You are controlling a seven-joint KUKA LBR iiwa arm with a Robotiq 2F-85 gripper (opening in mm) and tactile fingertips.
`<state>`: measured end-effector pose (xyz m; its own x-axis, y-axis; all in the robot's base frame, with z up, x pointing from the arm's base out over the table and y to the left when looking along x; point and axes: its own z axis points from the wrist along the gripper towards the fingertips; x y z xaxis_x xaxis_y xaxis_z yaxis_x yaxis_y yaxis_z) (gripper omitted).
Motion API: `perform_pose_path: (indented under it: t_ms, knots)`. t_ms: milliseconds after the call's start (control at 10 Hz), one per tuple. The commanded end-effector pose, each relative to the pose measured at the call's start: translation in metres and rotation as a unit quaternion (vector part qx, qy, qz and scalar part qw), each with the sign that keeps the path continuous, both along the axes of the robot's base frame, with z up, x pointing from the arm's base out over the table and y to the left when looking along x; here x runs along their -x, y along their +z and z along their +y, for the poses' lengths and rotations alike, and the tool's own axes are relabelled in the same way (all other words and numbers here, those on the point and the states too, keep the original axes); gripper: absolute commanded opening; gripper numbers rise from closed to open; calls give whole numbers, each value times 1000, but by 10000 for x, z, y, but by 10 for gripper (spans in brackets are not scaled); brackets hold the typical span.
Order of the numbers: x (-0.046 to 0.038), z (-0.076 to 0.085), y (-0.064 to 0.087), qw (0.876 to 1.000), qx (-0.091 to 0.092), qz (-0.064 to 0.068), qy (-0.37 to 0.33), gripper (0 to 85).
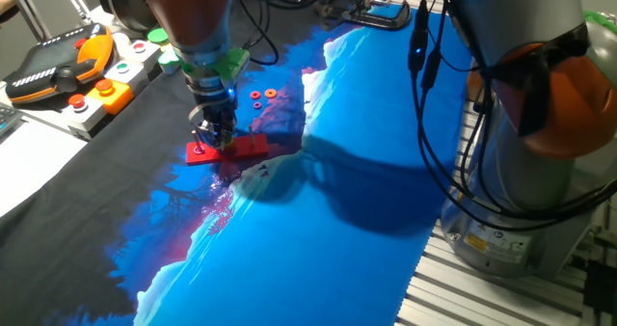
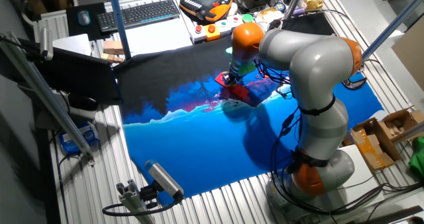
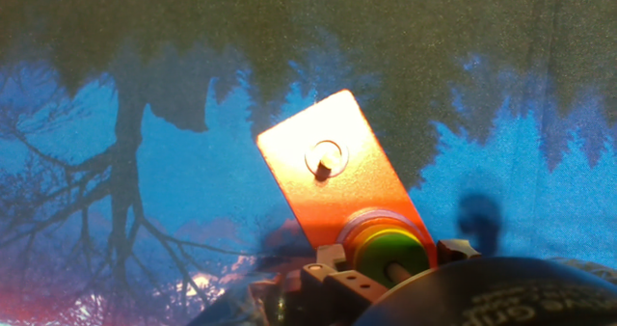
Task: Take out one Hanoi block and throw it aside
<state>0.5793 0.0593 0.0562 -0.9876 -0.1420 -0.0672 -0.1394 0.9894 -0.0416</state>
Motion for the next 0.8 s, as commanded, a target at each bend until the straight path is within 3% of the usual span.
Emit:
perform_pose_path:
  t_ms: [0, 400, 700]
  knots:
    - [-1, 0, 0, 1000, 0, 0, 0, 523]
    - [-2, 0, -1, 1000, 0, 0, 2, 470]
    - [-1, -1, 4, 1000, 3, 0, 6, 347]
